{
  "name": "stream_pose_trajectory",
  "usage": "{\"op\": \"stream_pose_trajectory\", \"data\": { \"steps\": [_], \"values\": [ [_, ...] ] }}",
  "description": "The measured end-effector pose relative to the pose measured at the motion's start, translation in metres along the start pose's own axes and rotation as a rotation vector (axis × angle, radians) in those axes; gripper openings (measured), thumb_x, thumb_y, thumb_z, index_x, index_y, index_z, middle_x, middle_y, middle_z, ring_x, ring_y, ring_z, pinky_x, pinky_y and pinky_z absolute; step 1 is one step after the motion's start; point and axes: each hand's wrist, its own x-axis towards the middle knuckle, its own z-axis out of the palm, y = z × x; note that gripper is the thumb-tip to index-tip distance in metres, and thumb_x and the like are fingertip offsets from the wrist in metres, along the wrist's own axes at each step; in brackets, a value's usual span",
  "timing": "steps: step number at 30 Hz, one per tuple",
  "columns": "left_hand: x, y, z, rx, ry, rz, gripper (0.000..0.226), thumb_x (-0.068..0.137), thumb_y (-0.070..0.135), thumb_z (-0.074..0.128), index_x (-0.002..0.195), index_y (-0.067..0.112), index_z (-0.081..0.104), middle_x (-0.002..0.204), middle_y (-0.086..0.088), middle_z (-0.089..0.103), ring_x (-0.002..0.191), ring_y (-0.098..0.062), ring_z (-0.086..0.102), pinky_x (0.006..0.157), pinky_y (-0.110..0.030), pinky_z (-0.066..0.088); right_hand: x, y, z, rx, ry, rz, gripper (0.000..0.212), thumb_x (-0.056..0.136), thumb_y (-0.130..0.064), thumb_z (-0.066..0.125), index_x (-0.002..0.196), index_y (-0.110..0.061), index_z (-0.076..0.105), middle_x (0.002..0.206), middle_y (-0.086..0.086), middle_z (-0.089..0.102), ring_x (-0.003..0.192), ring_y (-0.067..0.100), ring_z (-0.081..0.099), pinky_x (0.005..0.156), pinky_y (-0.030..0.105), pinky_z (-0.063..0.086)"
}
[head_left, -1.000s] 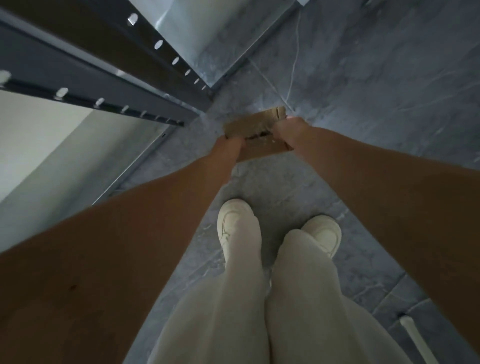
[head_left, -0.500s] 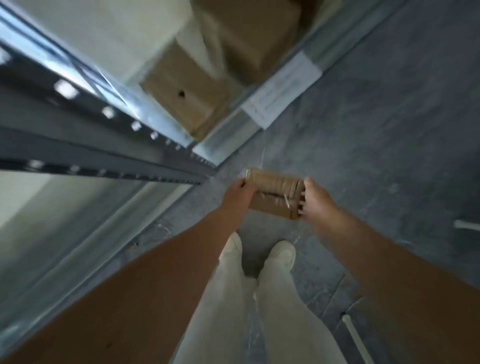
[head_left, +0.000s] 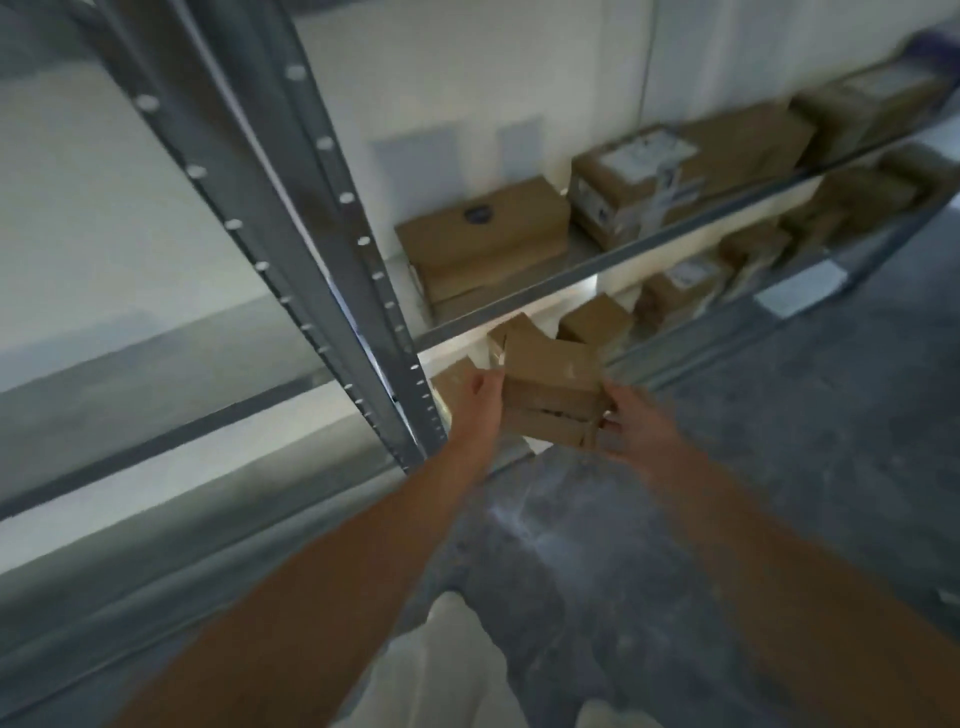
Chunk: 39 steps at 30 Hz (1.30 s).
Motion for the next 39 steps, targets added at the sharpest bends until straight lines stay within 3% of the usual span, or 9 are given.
{"op": "stream_pose_trajectory", "data": {
  "steps": [7, 10, 14, 19, 24, 28, 32, 36, 39],
  "values": [
    [-0.088, 0.020, 0.005, -0.034, 0.244, 0.169, 0.016, 0.094, 0.032, 0.058, 0.096, 0.016, 0.057, 0.088, 0.006, 0.056, 0.079, -0.006, 0.051, 0.063, -0.023, 0.038, -0.056, -0.027, -0.037, -0.131, -0.223, -0.122, 0.036, 0.091, -0.037, 0.065, 0.124, -0.026, 0.053, 0.127, 0.001, 0.058, 0.113, 0.021, 0.057, 0.093, 0.041, 0.049],
    [-0.120, 0.019, -0.009, -0.051, 0.314, 0.191, 0.017, 0.091, 0.026, 0.065, 0.102, 0.013, 0.063, 0.091, 0.006, 0.060, 0.083, -0.008, 0.055, 0.068, -0.022, 0.043, -0.073, -0.033, -0.040, -0.204, -0.321, -0.125, 0.052, 0.086, -0.027, 0.072, 0.132, -0.026, 0.050, 0.130, 0.003, 0.057, 0.115, 0.024, 0.058, 0.094, 0.040, 0.050],
    [-0.162, 0.014, -0.037, -0.031, 0.408, 0.186, 0.028, 0.092, 0.018, 0.064, 0.119, 0.018, 0.059, 0.107, 0.000, 0.063, 0.095, -0.017, 0.059, 0.084, -0.028, 0.051, -0.100, -0.025, -0.026, -0.267, -0.411, -0.184, 0.055, 0.080, -0.003, 0.076, 0.125, -0.024, 0.052, 0.125, 0.005, 0.059, 0.110, 0.026, 0.060, 0.077, 0.030, 0.052],
    [-0.192, 0.009, -0.071, -0.040, 0.454, 0.209, 0.029, 0.095, 0.017, 0.060, 0.122, 0.026, 0.058, 0.109, 0.007, 0.062, 0.085, -0.001, 0.059, 0.061, -0.007, 0.045, -0.131, -0.022, 0.001, -0.377, -0.471, -0.258, 0.064, 0.080, 0.002, 0.074, 0.131, -0.026, 0.049, 0.115, 0.005, 0.060, 0.103, 0.025, 0.062, 0.084, 0.039, 0.058],
    [-0.216, -0.003, -0.100, -0.071, 0.500, 0.238, 0.058, 0.087, -0.008, 0.057, 0.130, 0.031, 0.055, 0.111, 0.001, 0.064, 0.095, -0.012, 0.062, 0.070, -0.024, 0.057, -0.161, -0.016, 0.019, -0.313, -0.501, -0.231, 0.046, 0.089, 0.008, 0.056, 0.116, -0.029, 0.055, 0.114, 0.013, 0.064, 0.100, 0.031, 0.066, 0.071, 0.042, 0.061],
    [-0.236, -0.014, -0.120, -0.149, 0.549, 0.243, 0.064, 0.087, -0.014, 0.049, 0.134, 0.029, 0.055, 0.117, -0.003, 0.062, 0.103, -0.019, 0.060, 0.079, -0.030, 0.056, -0.191, 0.000, 0.042, -0.298, -0.461, -0.139, 0.035, 0.096, 0.001, 0.041, 0.116, -0.023, 0.058, 0.116, 0.017, 0.064, 0.102, 0.032, 0.063, 0.080, 0.047, 0.058],
    [-0.252, -0.019, -0.147, -0.274, 0.565, 0.198, 0.048, 0.096, -0.001, 0.041, 0.127, 0.030, 0.059, 0.123, -0.006, 0.063, 0.113, -0.027, 0.058, 0.098, -0.047, 0.052, -0.217, 0.005, 0.059, -0.223, -0.482, 0.015, 0.031, 0.094, -0.020, 0.050, 0.120, -0.009, 0.062, 0.116, 0.015, 0.068, 0.106, 0.032, 0.065, 0.091, 0.050, 0.054],
    [-0.268, -0.027, -0.170, -0.483, 0.532, 0.171, 0.025, 0.103, 0.022, 0.040, 0.114, 0.027, 0.062, 0.118, -0.003, 0.065, 0.114, -0.022, 0.060, 0.096, -0.044, 0.054, -0.241, 0.018, 0.077, -0.313, -0.547, -0.127, 0.041, 0.100, -0.047, 0.043, 0.118, -0.015, 0.060, 0.111, 0.009, 0.067, 0.104, 0.028, 0.064, 0.091, 0.051, 0.054],
    [-0.274, -0.034, -0.190, -0.492, 0.515, 0.221, 0.020, 0.103, 0.037, 0.044, 0.106, 0.025, 0.060, 0.115, -0.002, 0.064, 0.114, -0.023, 0.060, 0.097, -0.046, 0.053, -0.255, 0.029, 0.090, -0.398, -0.551, -0.248, 0.038, 0.099, -0.050, 0.046, 0.116, -0.017, 0.054, 0.109, 0.008, 0.065, 0.100, 0.025, 0.064, 0.084, 0.046, 0.057]
  ]
}}
